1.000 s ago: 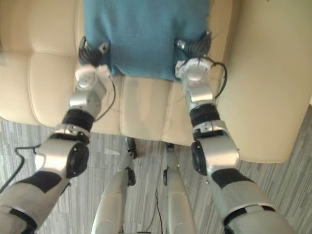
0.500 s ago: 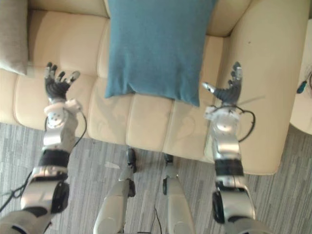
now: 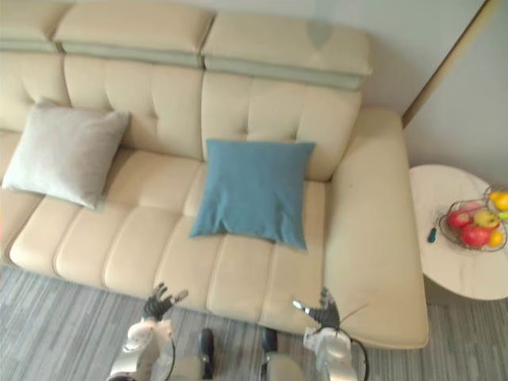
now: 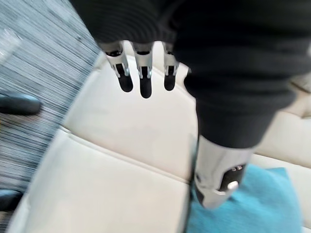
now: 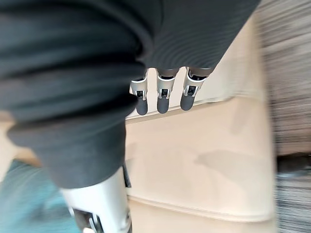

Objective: Pick up cushions and gather them together orderly.

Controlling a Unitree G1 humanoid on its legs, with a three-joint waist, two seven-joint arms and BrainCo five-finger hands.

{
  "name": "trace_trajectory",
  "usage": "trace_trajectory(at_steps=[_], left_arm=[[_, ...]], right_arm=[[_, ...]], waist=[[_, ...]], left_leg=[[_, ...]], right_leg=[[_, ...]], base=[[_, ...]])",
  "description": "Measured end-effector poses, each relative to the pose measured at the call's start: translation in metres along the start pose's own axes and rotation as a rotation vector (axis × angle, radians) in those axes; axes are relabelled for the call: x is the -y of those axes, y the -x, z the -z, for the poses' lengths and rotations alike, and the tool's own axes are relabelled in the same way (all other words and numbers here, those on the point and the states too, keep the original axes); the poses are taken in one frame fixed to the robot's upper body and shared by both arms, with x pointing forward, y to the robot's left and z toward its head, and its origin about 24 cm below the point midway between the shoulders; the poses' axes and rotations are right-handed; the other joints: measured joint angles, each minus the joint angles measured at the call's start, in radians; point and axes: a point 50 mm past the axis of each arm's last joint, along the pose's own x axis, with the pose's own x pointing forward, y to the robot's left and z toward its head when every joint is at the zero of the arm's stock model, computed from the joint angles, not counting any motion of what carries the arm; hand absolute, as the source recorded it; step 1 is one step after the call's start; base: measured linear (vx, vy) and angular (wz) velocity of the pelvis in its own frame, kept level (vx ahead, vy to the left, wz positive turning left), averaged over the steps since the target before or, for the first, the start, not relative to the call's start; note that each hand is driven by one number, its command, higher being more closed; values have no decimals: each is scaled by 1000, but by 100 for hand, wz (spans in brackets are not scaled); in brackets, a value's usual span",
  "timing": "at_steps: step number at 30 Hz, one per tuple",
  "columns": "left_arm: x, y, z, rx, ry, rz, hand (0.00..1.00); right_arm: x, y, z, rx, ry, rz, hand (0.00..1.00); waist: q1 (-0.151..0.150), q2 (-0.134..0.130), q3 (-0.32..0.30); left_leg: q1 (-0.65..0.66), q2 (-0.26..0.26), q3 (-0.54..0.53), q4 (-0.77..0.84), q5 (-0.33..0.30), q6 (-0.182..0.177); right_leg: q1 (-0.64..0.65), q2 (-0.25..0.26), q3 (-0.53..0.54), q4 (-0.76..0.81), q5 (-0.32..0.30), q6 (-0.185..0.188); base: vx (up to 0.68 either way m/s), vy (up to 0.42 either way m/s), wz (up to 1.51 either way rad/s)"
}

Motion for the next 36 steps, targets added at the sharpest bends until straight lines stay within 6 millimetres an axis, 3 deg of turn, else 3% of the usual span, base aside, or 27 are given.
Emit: trace_trajectory(at_steps=[4,7,16,22,23,24,25,26,28,30,33,36], left_arm=[[-14,8,38,-158,2,-55,0],[-16,13,55,-236,4,-65,0],[-10,14,60,-261,-46,-27,0],[-6,7,49,-230,-48,-17,0],[-1,7,48,-225,-37,-10,0],[-1,7,47,-221,-25,-16,0],[-2,7,47,-223,-8,-29,0],[-5,7,47,-219,-6,-43,0],[-15,10,50,-220,-5,-75,0],[-21,9,48,-216,17,-102,0],[-13,11,53,-232,31,-92,0],[-7,12,56,-247,13,-79,0]], right_arm=[[8,4,29,-127,14,28,0],[10,7,42,-190,9,25,0],[0,12,60,-283,-26,10,0],[-11,6,50,-258,0,-29,0],[-11,5,48,-252,2,-25,0],[-12,4,46,-249,1,-25,0],[-12,5,49,-258,-1,-26,0],[-12,7,53,-273,0,-24,0],[-12,8,57,-289,4,-26,0],[-11,7,54,-282,5,-21,0],[-6,0,44,-252,7,11,0],[-4,0,43,-248,12,30,0]], waist=[[1,-2,-60],[2,-1,-80],[3,-8,-80],[3,-22,-25],[4,-17,-18],[10,-14,-8],[5,-8,-4],[3,-15,-8],[11,-40,-27],[24,-52,-35],[52,10,-11],[50,55,0]], left_leg=[[54,0,0,-22,-9,-10],[94,0,2,-42,-9,-10],[148,-4,39,-27,-26,-6],[115,-5,84,67,-68,15],[78,8,98,88,-69,27],[76,13,103,90,-68,31],[78,10,97,94,-64,30],[78,6,86,109,-64,30],[48,0,83,145,-63,29],[-9,10,77,208,-57,22],[-51,81,52,201,5,-6],[-98,117,-4,167,74,-40]], right_leg=[[46,-2,-7,-27,-3,0],[82,-3,-10,-35,-9,2],[123,-4,23,-16,-4,10],[76,-14,44,65,-17,30],[41,-20,29,114,-32,53],[3,-31,-18,240,-77,42],[-39,-63,-72,481,-156,35],[-22,-94,-84,610,-200,52],[31,-148,-84,701,-239,75],[89,-175,-74,651,-273,97],[168,-80,-119,414,-304,79],[177,-30,-176,339,-319,52]], base=[[8,2,-2],[44,2,-1],[68,15,-11],[-61,38,-21],[-121,25,-14],[-141,33,-6],[-126,-3,10],[-101,-29,20],[-61,-131,14],[-90,-233,7],[-207,-228,-2],[-314,-247,26]])
